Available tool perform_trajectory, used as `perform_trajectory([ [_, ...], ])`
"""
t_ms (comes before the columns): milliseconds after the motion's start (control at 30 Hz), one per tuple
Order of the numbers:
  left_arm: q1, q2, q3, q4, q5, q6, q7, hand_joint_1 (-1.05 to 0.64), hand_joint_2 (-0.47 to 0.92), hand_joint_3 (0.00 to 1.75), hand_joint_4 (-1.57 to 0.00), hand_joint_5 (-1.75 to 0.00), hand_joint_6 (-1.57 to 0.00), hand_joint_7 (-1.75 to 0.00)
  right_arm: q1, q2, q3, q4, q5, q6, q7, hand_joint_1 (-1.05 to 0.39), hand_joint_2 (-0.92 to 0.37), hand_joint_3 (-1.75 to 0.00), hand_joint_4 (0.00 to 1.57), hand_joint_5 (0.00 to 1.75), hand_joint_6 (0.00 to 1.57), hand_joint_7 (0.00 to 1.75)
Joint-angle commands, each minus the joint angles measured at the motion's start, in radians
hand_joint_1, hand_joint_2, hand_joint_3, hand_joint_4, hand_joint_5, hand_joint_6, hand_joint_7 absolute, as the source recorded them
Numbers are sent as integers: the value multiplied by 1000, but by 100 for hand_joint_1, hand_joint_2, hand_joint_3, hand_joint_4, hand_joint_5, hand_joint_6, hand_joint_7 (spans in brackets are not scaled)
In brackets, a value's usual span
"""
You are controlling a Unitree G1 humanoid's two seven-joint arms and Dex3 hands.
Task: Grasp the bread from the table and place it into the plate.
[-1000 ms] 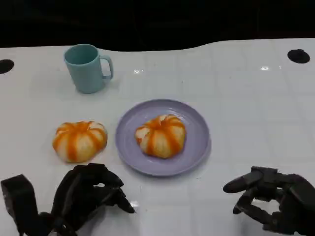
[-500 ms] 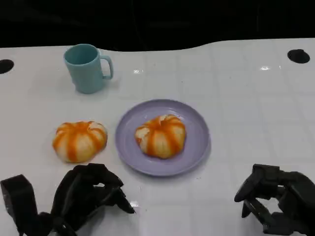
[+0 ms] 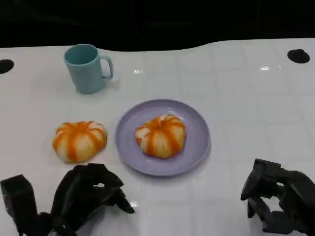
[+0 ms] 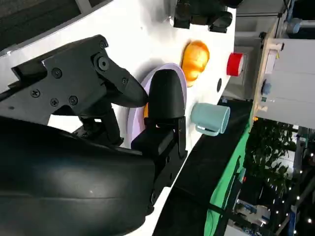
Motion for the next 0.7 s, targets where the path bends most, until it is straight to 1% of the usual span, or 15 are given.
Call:
perform_trajectory([
  [33, 2, 20, 8, -1, -6, -4, -8, -105, 69, 0, -157, -60, -157, -25, 3, -5, -6, -7, -1, 1, 0, -13, -61, -114, 69, 175, 58, 156],
  [267, 1, 21, 6, 5, -1, -17, -11, -105, 70, 1, -157, -59, -157, -24, 4, -8, -5, -9, -1, 8, 2, -13, -61, -112, 69, 175, 58, 154],
  [433, -6, 21, 10, 11, -4, -9, -8, -105, 69, 0, -157, -59, -157, -24, -3, -5, -8, 4, -12, -7, -3, -11, -61, -113, 68, 175, 59, 151],
  [700, -9, 22, 11, 17, -2, -12, -9, -105, 70, 0, -157, -59, -157, -24, -5, -3, -9, 6, -19, -5, -10, -11, -61, -111, 68, 175, 60, 149],
])
